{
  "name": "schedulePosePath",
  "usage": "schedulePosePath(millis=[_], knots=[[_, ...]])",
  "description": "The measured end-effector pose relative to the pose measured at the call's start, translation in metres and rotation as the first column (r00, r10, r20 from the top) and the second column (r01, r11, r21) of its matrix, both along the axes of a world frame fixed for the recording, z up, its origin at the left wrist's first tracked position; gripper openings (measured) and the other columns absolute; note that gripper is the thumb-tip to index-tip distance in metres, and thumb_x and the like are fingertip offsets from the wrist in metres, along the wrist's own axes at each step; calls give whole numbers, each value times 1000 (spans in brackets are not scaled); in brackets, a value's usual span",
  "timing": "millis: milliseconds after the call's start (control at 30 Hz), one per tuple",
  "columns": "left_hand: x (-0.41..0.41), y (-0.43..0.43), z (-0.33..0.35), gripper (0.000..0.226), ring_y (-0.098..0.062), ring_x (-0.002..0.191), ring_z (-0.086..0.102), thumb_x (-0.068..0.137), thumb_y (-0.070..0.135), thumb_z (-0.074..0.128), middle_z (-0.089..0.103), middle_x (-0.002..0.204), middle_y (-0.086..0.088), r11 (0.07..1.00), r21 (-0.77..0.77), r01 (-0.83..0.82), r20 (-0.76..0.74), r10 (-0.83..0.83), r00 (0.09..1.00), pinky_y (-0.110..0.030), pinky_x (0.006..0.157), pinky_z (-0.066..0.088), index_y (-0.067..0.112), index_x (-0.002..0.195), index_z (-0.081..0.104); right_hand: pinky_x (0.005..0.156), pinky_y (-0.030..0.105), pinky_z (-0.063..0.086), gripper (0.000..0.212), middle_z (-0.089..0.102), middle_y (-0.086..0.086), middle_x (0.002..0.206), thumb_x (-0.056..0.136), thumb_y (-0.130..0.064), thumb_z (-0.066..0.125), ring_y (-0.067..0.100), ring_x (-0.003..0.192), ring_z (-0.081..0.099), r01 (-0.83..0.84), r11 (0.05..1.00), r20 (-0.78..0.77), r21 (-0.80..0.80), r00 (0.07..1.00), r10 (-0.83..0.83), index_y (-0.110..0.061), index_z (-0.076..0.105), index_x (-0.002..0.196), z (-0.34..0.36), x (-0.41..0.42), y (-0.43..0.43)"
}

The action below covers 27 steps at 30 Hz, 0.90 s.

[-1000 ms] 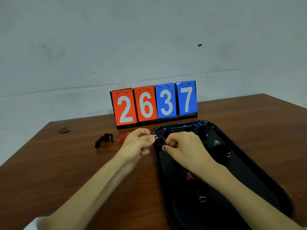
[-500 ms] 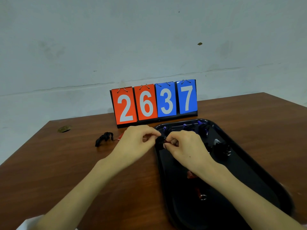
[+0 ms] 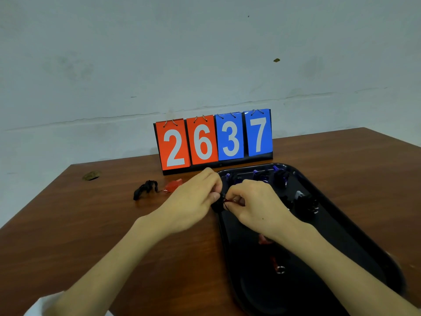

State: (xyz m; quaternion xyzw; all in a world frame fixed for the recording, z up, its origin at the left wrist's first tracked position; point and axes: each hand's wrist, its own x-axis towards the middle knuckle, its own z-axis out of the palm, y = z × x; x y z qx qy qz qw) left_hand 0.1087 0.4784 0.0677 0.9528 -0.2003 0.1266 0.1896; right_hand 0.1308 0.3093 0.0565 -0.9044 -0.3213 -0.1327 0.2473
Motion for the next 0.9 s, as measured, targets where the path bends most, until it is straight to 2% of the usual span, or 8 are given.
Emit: schedulePosePath(millis=[133, 267, 367, 433, 500, 633, 800, 900], knots=[[1, -5, -5, 12, -10, 78, 59, 98, 23, 41, 60, 93, 5, 972, -217, -86, -94, 67, 993, -33, 67, 55, 30, 88, 40, 72, 22, 43, 13, 54, -10, 74, 86, -30, 61, 6, 72, 45, 6, 1000, 102, -5, 995, -5, -19, 67, 89, 2, -6, -1], [-10, -20, -3, 9, -11, 80, 57, 98, 23, 39, 59, 89, 4, 962, -249, -111, -74, 95, 993, -32, 71, 52, 26, 90, 41, 76, 23, 45, 16, 65, -9, 84, 90, -33, 55, 4, 76, 50, 47, 999, 63, -15, 997, -46, -25, 67, 96, 5, -21, -11], [-21, -41, -1, 7, -10, 82, 55, 98, 22, 41, 57, 89, 4, 958, -278, -71, -47, 60, 997, -31, 72, 50, 23, 92, 44, 73, 14, 48, 19, 68, -14, 87, 91, -27, 54, 1, 79, 63, 67, 981, -194, 180, 980, -32, -33, 68, 103, 8, -35, -39], [-25, -58, 3, 6, -10, 83, 55, 98, 21, 43, 58, 89, 4, 945, -326, -17, -38, 5, 999, -34, 74, 51, 21, 92, 46, 76, 9, 48, 20, 69, -20, 84, 87, -20, 61, -6, 82, 63, 158, 917, -252, 366, 966, -65, -34, 69, 99, 5, -43, -63], [-28, -79, 4, 5, -9, 84, 56, 97, 19, 45, 58, 88, 4, 933, -357, 52, -61, -78, 995, -35, 77, 51, 21, 92, 47, 79, 14, 50, 16, 71, -17, 82, 82, -18, 68, -8, 81, 64, 234, 849, -280, 474, 954, -107, -31, 72, 91, 1, -51, -88], [-32, -120, -6, 4, -16, 82, 57, 96, 19, 47, 61, 90, 0, 941, -289, 178, -158, -230, 960, -39, 77, 49, 21, 92, 47, 81, 20, 53, 21, 71, -14, 91, 80, -19, 69, -5, 87, 64, 263, 842, -386, 471, 920, -72, -32, 68, 96, -7, -68, -125], [-24, -143, -25, 6, -13, 72, 53, 94, 18, 50, 59, 83, 4, 950, -250, 187, -211, -242, 947, -32, 69, 44, 21, 90, 47, 70, 5, 44, 38, 65, -23, 101, 75, -26, 74, -11, 90, 59, 274, 906, -434, 323, 894, -115, -43, 60, 106, -24, -77, -145], [-23, -148, -35, 5, -12, 81, 56, 92, 17, 54, 64, 92, 1, 947, -248, 207, -203, -259, 944, -31, 75, 45, 20, 90, 50, 66, 6, 45, 39, 64, -21, 103, 74, -23, 75, -9, 87, 60, 315, 899, -441, 304, 883, -160, -41, 59, 105, -33, -77, -148]])
